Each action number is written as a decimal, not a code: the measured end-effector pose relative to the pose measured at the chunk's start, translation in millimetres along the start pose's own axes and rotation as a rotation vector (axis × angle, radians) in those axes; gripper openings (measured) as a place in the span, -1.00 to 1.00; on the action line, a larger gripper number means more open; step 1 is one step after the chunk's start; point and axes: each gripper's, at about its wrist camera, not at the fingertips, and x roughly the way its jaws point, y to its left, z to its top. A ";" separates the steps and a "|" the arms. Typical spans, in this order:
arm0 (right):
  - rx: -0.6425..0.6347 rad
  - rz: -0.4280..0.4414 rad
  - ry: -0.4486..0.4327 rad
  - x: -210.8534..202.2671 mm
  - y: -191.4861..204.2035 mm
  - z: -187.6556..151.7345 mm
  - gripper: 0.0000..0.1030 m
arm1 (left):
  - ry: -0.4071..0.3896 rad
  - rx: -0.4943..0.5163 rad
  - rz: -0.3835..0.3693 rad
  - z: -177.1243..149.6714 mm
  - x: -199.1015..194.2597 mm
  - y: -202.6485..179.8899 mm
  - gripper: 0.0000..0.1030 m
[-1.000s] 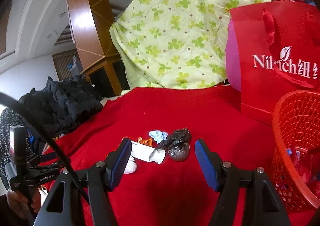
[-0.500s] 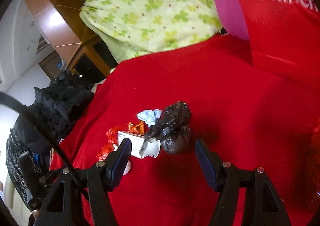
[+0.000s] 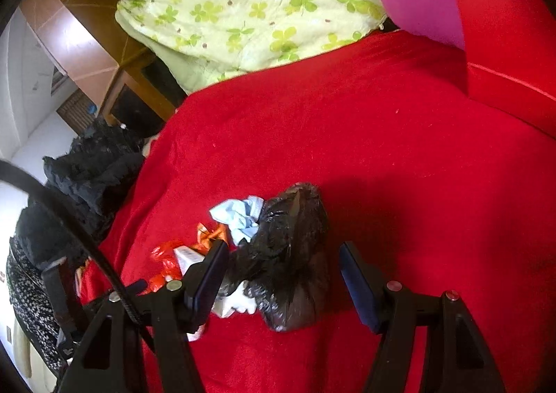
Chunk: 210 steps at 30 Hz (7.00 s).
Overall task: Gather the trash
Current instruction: 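Grasp the black plastic bag with the right tool while the left tool grasps the red plastic bag, then lift the black bag with the right tool while the left tool lifts the red bag, then carry the black bag to the basket with the right tool while the left tool carries the red bag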
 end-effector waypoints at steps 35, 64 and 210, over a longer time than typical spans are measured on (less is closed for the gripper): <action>-0.201 0.017 -0.168 -119.2 35.7 -48.4 -0.29 | -0.202 -0.027 0.052 -40.5 -127.1 -53.3 -0.11; -0.264 0.030 -0.396 -238.1 15.1 -110.7 -0.29 | -0.342 0.107 0.254 -48.9 -209.1 -180.3 -0.10; -0.181 0.050 -0.659 -337.2 -20.1 -154.0 -0.29 | -0.327 0.304 0.231 -27.1 -190.0 -288.5 -0.10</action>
